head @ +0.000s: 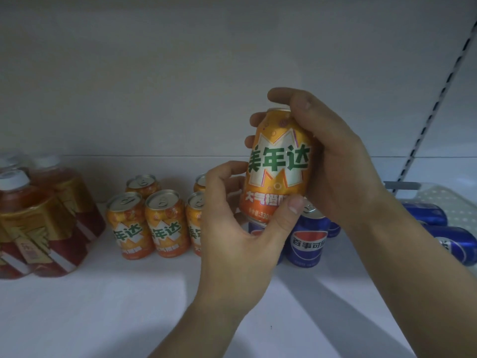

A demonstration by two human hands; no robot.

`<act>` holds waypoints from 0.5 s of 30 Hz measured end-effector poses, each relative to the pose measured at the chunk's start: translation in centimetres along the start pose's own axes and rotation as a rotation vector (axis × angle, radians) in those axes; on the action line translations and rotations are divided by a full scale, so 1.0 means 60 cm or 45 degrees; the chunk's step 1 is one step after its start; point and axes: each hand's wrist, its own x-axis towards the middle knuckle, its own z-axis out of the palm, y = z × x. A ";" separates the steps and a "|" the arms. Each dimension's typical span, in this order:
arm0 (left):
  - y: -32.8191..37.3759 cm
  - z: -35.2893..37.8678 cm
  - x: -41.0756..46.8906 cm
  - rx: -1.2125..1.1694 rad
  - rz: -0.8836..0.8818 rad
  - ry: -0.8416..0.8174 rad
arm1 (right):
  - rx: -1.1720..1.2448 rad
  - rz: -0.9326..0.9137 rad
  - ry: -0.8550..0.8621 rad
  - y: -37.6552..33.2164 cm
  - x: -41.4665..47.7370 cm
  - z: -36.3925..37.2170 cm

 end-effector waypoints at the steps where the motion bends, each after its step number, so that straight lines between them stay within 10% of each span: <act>1: -0.002 0.001 -0.002 -0.007 0.011 -0.009 | 0.006 -0.001 -0.009 -0.003 -0.001 0.001; 15: -0.004 0.001 0.006 -0.462 -0.239 -0.238 | 0.030 -0.046 0.036 -0.012 -0.005 0.003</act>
